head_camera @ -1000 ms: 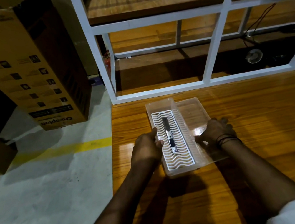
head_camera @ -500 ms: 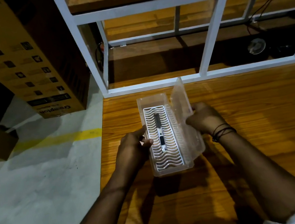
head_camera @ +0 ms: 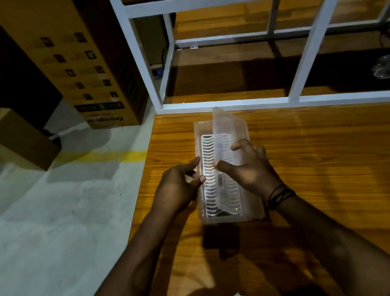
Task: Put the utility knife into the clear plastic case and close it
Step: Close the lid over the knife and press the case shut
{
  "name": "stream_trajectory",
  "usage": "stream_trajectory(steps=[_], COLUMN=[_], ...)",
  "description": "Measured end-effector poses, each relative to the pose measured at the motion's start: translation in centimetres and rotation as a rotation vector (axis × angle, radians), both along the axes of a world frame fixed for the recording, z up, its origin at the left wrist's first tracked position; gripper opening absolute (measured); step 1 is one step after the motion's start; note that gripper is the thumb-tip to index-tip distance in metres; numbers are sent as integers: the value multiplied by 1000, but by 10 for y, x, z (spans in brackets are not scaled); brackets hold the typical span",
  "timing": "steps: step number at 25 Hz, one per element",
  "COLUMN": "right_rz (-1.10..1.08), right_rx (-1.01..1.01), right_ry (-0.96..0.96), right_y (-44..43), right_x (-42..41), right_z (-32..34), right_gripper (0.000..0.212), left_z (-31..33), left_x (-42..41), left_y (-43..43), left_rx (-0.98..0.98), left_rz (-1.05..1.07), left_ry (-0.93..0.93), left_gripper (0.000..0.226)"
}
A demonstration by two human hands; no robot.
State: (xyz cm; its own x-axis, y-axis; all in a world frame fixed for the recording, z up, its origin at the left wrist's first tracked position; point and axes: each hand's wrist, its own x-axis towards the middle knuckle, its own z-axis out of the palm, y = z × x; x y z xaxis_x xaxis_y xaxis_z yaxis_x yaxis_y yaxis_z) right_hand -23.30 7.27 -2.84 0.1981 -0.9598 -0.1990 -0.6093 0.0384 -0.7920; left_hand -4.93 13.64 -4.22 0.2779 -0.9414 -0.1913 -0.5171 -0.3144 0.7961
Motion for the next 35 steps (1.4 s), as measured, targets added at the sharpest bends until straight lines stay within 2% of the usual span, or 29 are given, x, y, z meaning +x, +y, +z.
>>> stream_trajectory(steps=[4, 8, 13, 17, 19, 23, 27, 29, 32, 35], right_rz=[39, 21, 3, 12, 18, 64, 77, 65, 53, 47], right_rx=[-141, -197, -183, -230, -227, -260, -301, -319, -333, -396], right_ry=[97, 161, 241, 430, 453, 508, 591, 591, 592, 616], right_y=[15, 25, 29, 39, 36, 36, 41, 41, 40, 43], right_x=[13, 23, 27, 41, 44, 44, 47, 49, 49, 49], right_z=[-12, -17, -15, -22, -24, -29, -32, -33, -36, -40], right_gripper=[69, 64, 66, 71, 72, 79, 82, 77, 71, 67], left_z=[-9, -12, -17, -25, -27, -29, -26, -31, -38, -37], left_x=[0, 5, 4, 10, 16, 17, -12, -22, -21, -20], left_y=[2, 10, 17, 14, 8, 2, 11, 20, 19, 17], left_rx=[-66, -173, -289, -319, -287, -198, -163, -224, -273, -231], left_rz=[-53, -115, -114, -74, -115, -83, 92, 174, 196, 141], left_ry=[39, 143, 224, 240, 203, 276, 200, 164, 50, -58], left_gripper=[46, 30, 47, 35, 36, 44, 54, 50, 47, 55])
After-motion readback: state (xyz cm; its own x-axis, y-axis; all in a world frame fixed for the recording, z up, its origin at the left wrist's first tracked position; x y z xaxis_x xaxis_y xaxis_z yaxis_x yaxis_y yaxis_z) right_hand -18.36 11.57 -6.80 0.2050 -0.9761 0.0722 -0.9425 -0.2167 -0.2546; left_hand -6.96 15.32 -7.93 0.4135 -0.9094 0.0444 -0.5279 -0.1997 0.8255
